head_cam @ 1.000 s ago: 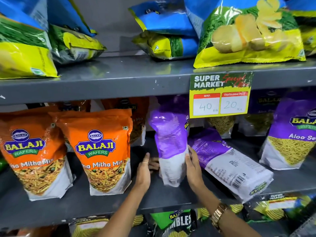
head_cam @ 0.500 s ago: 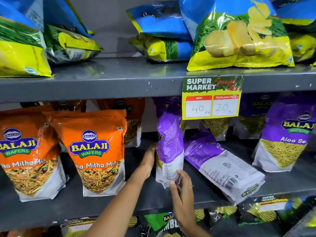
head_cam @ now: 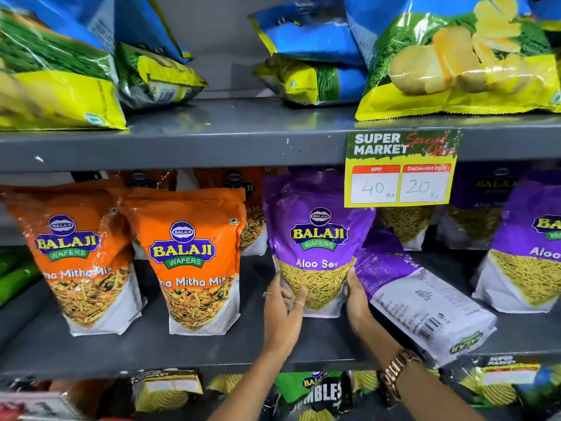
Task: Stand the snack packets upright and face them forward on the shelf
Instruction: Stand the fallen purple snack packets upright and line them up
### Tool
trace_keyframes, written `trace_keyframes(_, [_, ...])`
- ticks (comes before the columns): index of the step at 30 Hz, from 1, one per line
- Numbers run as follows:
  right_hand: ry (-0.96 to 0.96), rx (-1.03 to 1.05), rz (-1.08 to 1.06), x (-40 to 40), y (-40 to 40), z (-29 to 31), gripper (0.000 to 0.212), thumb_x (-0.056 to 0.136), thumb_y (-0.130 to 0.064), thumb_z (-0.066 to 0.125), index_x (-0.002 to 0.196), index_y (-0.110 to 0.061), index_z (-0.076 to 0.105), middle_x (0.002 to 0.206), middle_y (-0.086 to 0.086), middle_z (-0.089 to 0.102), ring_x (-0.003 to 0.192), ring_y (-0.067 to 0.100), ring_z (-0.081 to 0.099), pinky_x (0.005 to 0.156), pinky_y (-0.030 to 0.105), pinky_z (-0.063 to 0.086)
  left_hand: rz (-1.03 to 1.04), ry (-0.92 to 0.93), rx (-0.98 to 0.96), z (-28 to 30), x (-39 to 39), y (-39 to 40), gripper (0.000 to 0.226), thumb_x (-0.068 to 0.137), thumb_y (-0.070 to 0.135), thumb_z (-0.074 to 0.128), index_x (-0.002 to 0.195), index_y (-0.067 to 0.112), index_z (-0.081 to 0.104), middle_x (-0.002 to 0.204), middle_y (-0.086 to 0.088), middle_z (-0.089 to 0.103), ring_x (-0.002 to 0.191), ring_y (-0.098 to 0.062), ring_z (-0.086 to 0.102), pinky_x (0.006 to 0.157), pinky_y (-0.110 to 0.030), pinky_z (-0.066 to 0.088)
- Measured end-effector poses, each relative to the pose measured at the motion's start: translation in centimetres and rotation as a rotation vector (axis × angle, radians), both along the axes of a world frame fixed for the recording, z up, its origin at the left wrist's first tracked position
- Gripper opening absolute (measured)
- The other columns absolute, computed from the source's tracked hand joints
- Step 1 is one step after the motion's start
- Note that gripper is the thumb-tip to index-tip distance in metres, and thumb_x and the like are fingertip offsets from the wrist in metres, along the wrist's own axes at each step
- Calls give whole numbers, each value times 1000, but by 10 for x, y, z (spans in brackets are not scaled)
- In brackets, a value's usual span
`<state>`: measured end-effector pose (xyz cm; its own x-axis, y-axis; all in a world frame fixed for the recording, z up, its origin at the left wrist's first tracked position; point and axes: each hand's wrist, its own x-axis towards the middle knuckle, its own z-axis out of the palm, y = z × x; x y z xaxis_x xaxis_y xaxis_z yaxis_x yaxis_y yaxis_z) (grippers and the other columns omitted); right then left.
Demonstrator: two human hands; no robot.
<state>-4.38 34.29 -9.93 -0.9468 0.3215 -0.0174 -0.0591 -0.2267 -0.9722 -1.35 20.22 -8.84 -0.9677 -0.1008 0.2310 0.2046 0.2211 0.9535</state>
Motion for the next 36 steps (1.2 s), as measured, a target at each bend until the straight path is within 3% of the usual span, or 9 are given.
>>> trace_keyframes(5, [-36,-123,17,-11,2,9,45,99,-27,23,130,-1,43,125,8,49,114,21,48,94,29,38,79,73,-62,-1,5,3,32,83,19,63,112,16,50,96,3,41,91,-23,49,82,-29,41])
trace_keyframes(9, [-63,-153,-16,-7,3,10,40,99,-22,28,123,1,49,117,7,52,104,22,53,74,15,51,108,82,-87,2,-2,3,31,83,12,62,110,8,48,128,-10,35,108,-20,44,85,-15,31])
trace_keyframes(12, [-80,14,-84,-4,7,6,33,98,-23,35,115,-4,56,122,15,57,112,26,52,97,33,43,77,33,-53,1,-5,4,37,85,10,60,118,6,43,139,-17,33,125,-29,39,86,-10,26])
trace_keyframes(15, [-7,129,-307,0,16,13,18,93,-15,46,102,-12,61,111,18,63,98,23,55,92,40,43,95,21,18,0,-1,6,43,84,9,61,121,6,40,138,-18,37,127,-30,39,95,-19,31])
trace_keyframes(18, [102,165,-415,6,30,32,16,89,-5,48,95,-10,61,94,12,64,87,25,59,86,46,49,262,136,15,2,5,14,39,79,10,66,112,7,43,133,-16,38,118,-26,44,88,-7,31])
trace_keyframes(23, [131,286,-512,13,65,51,19,85,-1,49,89,-14,62,84,4,61,73,12,55,68,6,43,381,213,71,12,15,39,27,80,14,66,92,21,42,95,-5,46,82,-30,51,72,-39,46])
trace_keyframes(28, [46,419,-580,22,100,58,17,85,-4,50,92,-7,65,83,7,62,75,16,54,55,12,32,358,175,183,25,23,78,24,79,7,65,80,20,45,70,7,51,59,-12,50,57,-11,40])
trace_keyframes(31, [-33,497,-551,23,118,62,16,84,-6,50,91,-9,64,84,11,63,68,17,53,45,11,34,286,100,223,27,23,102,34,78,3,64,69,27,43,64,9,49,56,-7,46,55,-11,37])
trace_keyframes(36, [-253,733,-369,18,146,63,24,84,-18,57,103,-2,59,110,22,64,101,34,58,79,32,40,122,-242,124,22,21,133,16,76,11,69,82,10,54,65,0,56,62,-15,54,67,-26,42])
